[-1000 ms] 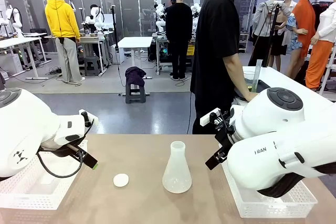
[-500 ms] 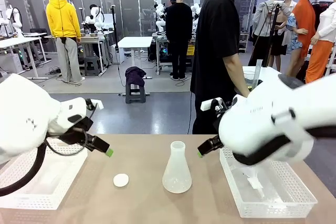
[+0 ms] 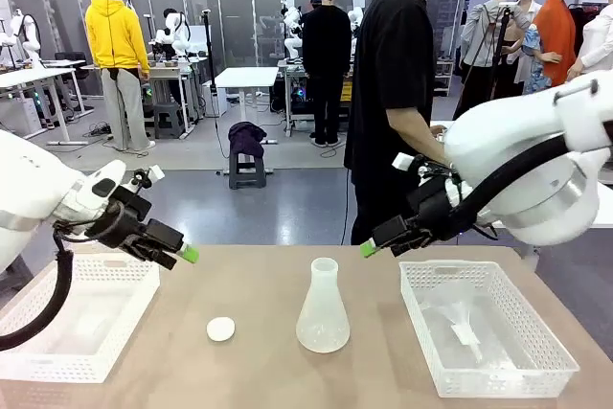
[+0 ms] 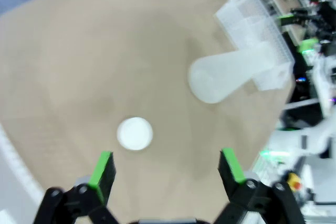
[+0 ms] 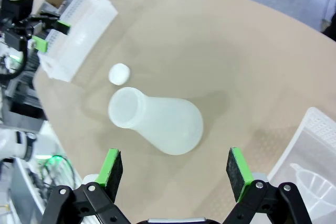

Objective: Prepare the solutions needed for the experiment.
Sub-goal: Pick up the Plastic Funnel and insert it into the Big flask.

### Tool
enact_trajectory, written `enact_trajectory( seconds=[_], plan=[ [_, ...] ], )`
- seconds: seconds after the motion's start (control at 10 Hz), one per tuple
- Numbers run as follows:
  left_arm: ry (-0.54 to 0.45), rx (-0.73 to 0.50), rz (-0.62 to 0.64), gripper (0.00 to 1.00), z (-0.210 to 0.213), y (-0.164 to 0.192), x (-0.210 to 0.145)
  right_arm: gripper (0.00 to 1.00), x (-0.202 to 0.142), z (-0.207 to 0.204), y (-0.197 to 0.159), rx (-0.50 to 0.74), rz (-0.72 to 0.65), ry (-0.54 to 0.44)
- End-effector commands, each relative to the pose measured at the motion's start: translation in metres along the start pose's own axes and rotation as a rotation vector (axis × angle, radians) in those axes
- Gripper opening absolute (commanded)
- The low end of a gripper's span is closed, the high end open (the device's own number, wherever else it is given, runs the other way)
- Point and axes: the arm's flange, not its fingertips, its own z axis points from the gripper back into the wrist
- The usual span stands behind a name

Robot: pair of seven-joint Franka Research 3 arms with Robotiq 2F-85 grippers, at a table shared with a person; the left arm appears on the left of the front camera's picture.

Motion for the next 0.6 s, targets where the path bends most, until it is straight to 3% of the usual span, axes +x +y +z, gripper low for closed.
enact_trajectory(
  seconds=[0.0,0.1,0.2,0.5],
  plan=[
    [-0.038,-0.119,0.043,1.0,0.0073,0.0031,0.0033,1.0,-0.0004,-0.0042,-0.0088,0.101,-0.048,-0.046],
    [-0.059,-0.065,0.038,1.0,0.0049,-0.0009,0.0071,1.0,-0.0024,-0.0018,-0.0096,0.069,-0.033,-0.057],
    [-0.018,-0.07,0.029,1.0,0.0045,-0.0055,-0.0005,1.0,-0.0015,0.003,-0.0004,0.059,-0.037,-0.021],
    [-0.018,-0.07,0.029,1.0,0.0045,-0.0055,-0.0005,1.0,-0.0015,0.003,-0.0004,0.059,-0.037,-0.021]
  ],
)
